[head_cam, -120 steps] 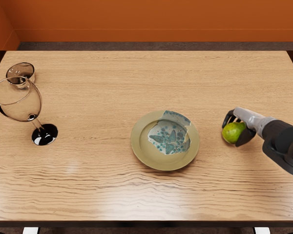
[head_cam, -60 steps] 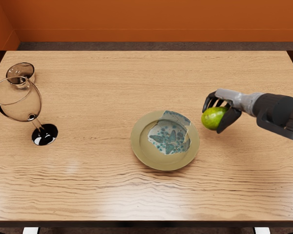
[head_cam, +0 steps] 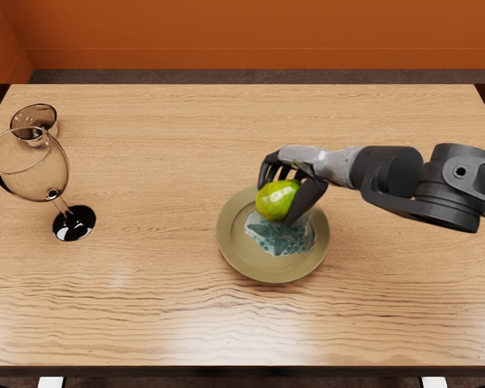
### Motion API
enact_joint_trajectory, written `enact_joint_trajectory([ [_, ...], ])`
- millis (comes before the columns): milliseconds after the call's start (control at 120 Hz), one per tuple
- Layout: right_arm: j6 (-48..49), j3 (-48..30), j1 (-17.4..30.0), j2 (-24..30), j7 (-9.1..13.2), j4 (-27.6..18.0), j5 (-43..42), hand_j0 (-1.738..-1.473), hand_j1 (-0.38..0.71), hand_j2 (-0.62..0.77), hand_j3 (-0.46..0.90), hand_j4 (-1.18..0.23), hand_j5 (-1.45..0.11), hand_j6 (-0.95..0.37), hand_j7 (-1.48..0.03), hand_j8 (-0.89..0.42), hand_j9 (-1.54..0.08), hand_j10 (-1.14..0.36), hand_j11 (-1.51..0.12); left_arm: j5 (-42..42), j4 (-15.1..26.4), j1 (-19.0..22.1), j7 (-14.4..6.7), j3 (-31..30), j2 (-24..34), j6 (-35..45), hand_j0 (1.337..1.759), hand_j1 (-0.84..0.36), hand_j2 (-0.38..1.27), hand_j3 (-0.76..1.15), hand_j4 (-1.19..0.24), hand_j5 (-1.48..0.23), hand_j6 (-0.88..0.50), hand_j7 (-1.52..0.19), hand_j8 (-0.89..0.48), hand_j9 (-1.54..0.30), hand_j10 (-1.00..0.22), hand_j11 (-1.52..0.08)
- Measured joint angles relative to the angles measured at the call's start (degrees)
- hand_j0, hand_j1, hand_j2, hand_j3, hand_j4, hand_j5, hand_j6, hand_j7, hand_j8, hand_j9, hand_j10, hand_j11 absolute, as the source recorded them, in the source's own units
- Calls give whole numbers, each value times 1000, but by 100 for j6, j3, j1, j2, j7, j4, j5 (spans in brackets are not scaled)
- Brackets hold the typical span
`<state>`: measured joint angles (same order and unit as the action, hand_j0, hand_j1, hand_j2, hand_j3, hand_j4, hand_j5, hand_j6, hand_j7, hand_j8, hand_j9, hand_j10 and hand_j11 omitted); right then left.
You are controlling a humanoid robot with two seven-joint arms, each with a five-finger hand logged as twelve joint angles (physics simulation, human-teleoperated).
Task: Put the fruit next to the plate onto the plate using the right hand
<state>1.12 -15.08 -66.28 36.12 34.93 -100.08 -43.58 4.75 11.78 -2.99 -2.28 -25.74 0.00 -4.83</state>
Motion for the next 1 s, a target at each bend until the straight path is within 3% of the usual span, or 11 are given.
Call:
enact_joint_trajectory([
  [283, -110, 0, -28, -632, -4, 146, 42, -1654, 288, 306, 5, -326, -1293, -189, -1133, -128, -1294, -467, -1329, 0, 0, 0, 0, 0, 0, 0, 1658, 349, 0, 0, 0, 0, 0, 0, 0, 0, 0, 0],
  [542, -128, 67, 82, -819, 4, 419, -12, -1655, 313, 376, 3, -410, -1296, -196, -1134, -145, -1259, -485, -1286, 0, 0, 0, 0, 0, 0, 0, 1658, 349, 0, 0, 0, 0, 0, 0, 0, 0, 0, 0],
  [642, -189, 89, 51, -827, 5, 502, -66, -1656, 91, 240, 0, -279, -835, -141, -733, -111, -812, -327, -829, 0, 0, 0, 0, 0, 0, 0, 1658, 349, 0, 0, 0, 0, 0, 0, 0, 0, 0, 0],
  [733, -218, 95, 32, -808, 6, 492, -90, -1657, -54, 151, 0, -190, -548, -102, -484, -83, -534, -220, -545, 0, 0, 0, 0, 0, 0, 0, 1658, 349, 0, 0, 0, 0, 0, 0, 0, 0, 0, 0],
  [850, -196, 87, -22, -771, 7, 459, -98, -1657, -167, 83, 0, -122, -327, -72, -291, -61, -319, -138, -325, 0, 0, 0, 0, 0, 0, 0, 1658, 349, 0, 0, 0, 0, 0, 0, 0, 0, 0, 0],
  [1000, -198, -21, -72, -675, 7, 281, -10, -1658, -243, 37, 0, -75, -178, -52, -160, -46, -174, -83, -177, 0, 0, 0, 0, 0, 0, 0, 1658, 349, 0, 0, 0, 0, 0, 0, 0, 0, 0, 0],
])
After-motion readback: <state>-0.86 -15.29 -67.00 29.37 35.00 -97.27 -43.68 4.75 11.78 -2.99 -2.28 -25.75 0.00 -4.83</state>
